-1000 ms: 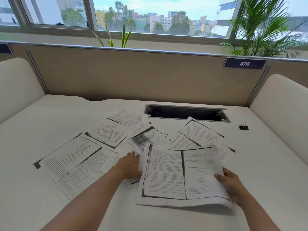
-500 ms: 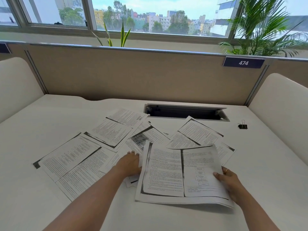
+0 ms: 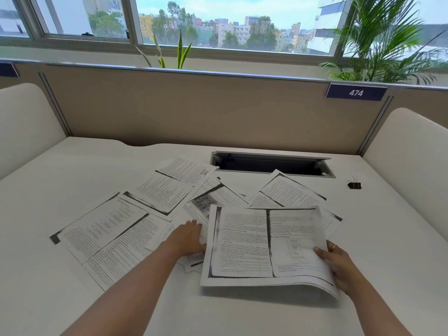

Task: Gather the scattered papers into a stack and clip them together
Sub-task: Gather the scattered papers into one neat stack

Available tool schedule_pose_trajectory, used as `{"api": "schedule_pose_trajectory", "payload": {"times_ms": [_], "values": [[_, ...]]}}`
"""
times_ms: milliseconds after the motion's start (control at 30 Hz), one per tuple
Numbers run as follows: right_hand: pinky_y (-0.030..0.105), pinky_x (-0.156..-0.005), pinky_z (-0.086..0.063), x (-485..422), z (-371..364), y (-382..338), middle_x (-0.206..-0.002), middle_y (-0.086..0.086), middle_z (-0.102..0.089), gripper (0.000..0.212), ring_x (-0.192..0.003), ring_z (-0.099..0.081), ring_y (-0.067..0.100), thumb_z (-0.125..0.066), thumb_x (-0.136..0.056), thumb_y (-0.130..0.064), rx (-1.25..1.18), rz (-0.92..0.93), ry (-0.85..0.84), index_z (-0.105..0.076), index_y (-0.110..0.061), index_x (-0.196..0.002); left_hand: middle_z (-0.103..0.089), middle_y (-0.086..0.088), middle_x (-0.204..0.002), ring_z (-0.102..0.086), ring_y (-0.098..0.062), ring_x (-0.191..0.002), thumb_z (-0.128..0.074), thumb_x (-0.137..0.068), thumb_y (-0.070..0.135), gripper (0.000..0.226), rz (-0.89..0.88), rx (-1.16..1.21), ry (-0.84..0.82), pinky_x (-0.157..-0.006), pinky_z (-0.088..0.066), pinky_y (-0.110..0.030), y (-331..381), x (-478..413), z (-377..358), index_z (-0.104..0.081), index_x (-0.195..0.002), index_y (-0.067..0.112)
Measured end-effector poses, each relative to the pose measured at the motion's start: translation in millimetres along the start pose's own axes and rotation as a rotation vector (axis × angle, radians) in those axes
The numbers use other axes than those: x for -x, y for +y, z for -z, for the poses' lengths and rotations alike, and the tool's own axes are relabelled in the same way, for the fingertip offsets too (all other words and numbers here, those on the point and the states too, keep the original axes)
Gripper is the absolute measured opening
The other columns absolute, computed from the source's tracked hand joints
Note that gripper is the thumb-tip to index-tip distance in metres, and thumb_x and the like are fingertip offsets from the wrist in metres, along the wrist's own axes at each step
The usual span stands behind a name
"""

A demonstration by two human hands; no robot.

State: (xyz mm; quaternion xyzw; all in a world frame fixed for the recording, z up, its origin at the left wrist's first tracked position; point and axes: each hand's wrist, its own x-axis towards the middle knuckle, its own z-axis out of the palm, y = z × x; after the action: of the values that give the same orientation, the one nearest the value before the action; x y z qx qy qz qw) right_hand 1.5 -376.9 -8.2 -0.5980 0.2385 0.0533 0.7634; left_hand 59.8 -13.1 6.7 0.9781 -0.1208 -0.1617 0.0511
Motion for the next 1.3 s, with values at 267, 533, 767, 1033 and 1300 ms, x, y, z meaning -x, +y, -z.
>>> {"api": "schedule_pose_trajectory", "payload": {"times_ms": [267,533,767,1033,1300], "values": [[0.024,-0.050,-0.057,-4,-17,-19,-0.073,0.001,-0.073,0.035,-0.082,-0.059,0.024,-0.048,-0.089,0.005,-0.153,0.032,0.100,-0.051,-0.001,-0.123,-0.038,-0.019,-0.140,-0.042,-0.028,-0.125,-0.046,-0.071,0.054,0.078,0.009,0.020,-0.010,-0.098,-0.039,-0.035,0,2,2,-0.041,-0.131,0.005],[0.026,-0.055,-0.056,-1,-85,-2,-0.127,0.022,-0.053,0.041,-0.075,-0.055,0.024,-0.048,-0.090,0.006,-0.215,-0.025,0.162,-0.043,0.003,-0.131,-0.048,-0.016,-0.121,-0.049,-0.029,-0.109,-0.047,-0.088,0.036,0.045,0.018,-0.063,0.038,-0.083,-0.042,-0.035,7,0,0,-0.048,-0.118,0.002],[0.029,-0.050,-0.057,-3,-113,18,-0.128,0.021,-0.054,0.039,-0.089,-0.056,0.030,-0.051,-0.089,0.005,-0.245,-0.045,0.188,-0.046,0.001,-0.128,-0.055,-0.014,-0.120,-0.055,-0.027,-0.107,-0.047,-0.087,0.015,0.035,0.056,-0.037,0.096,-0.080,-0.044,-0.030,4,-4,-7,-0.051,-0.121,0.005],[0.055,-0.101,-0.040,-6,-113,31,-0.129,0.023,-0.052,0.036,-0.102,-0.053,0.032,-0.051,-0.089,0.004,-0.290,-0.017,0.202,-0.047,0.003,-0.125,-0.054,0.001,-0.068,-0.047,-0.015,-0.068,-0.044,-0.089,0.008,0.028,0.104,0.153,0.336,-0.043,-0.020,-0.017,4,4,-13,-0.065,-0.107,0.010],[0.030,-0.071,-0.058,-11,-103,16,-0.111,0.009,-0.057,0.023,-0.089,-0.058,0.022,-0.051,-0.090,0.000,-0.379,0.044,0.237,-0.054,-0.006,-0.112,-0.056,-0.004,-0.071,-0.050,-0.019,-0.064,-0.044,-0.093,0.009,0.024,0.164,0.468,0.588,-0.051,-0.030,-0.025,-10,23,14,-0.066,-0.084,0.004]]}}
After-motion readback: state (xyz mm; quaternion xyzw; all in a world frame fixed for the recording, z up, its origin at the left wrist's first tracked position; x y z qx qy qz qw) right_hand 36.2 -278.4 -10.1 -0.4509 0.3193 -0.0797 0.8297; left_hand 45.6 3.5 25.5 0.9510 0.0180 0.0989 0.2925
